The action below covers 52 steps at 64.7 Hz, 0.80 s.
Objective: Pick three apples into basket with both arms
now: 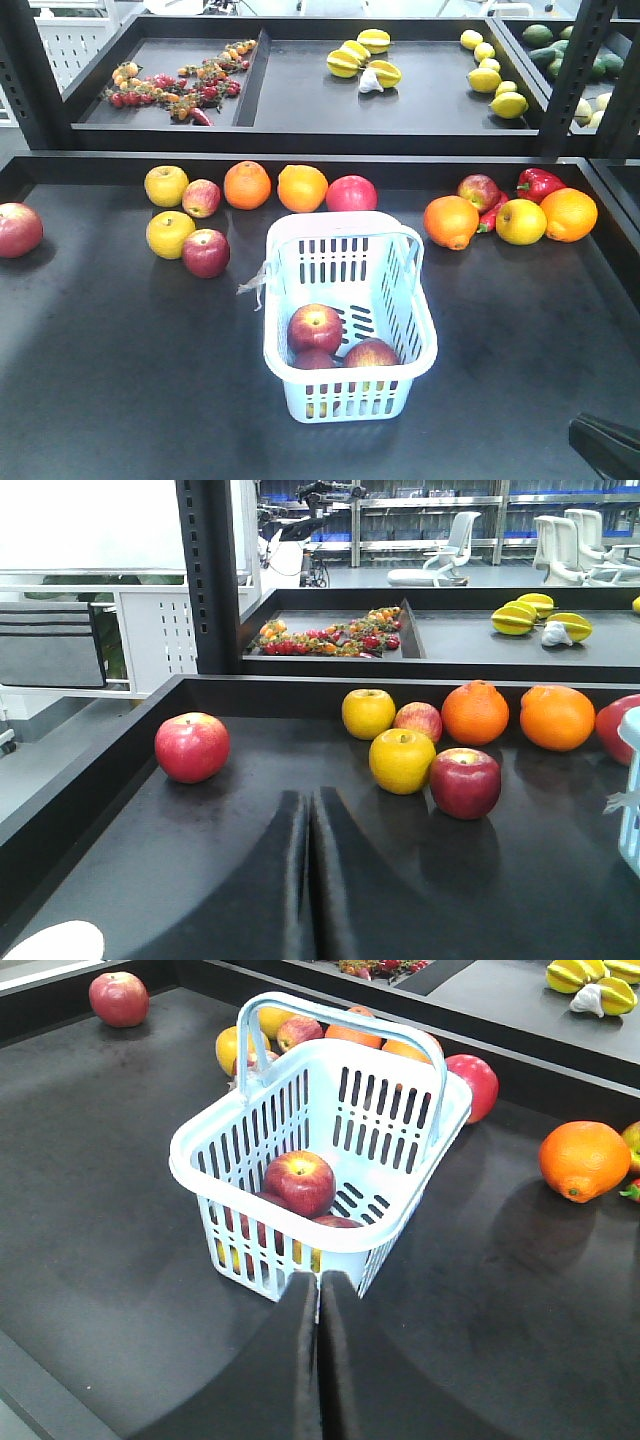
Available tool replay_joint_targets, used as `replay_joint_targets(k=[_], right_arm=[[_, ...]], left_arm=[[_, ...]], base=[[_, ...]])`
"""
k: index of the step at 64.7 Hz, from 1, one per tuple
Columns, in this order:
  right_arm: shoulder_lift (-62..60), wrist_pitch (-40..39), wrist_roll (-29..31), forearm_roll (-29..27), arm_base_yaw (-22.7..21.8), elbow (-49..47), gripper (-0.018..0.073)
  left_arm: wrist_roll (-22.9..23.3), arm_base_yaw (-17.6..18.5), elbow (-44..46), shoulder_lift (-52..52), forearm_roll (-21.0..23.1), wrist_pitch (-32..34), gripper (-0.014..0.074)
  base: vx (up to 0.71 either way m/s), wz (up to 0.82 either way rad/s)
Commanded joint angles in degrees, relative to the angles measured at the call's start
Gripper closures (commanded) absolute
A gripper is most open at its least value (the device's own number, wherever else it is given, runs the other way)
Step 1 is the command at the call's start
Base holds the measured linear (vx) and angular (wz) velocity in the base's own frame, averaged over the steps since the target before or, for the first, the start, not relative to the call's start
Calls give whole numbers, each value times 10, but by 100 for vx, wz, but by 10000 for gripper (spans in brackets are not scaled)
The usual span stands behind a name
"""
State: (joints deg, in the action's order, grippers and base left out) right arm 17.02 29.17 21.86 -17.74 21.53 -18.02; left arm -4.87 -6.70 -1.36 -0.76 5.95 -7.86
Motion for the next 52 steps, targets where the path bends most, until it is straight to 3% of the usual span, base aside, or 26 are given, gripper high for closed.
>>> replay_joint_targets(k=[1, 52], right_arm=[[4, -38, 0, -7, -2, -16, 564], [4, -38, 0, -7, -2, -16, 564]], left_arm=[[-1, -1, -13, -9, 6, 42, 603], [-1, -1, -13, -9, 6, 42, 603]], base=[[0, 0], [0, 0]])
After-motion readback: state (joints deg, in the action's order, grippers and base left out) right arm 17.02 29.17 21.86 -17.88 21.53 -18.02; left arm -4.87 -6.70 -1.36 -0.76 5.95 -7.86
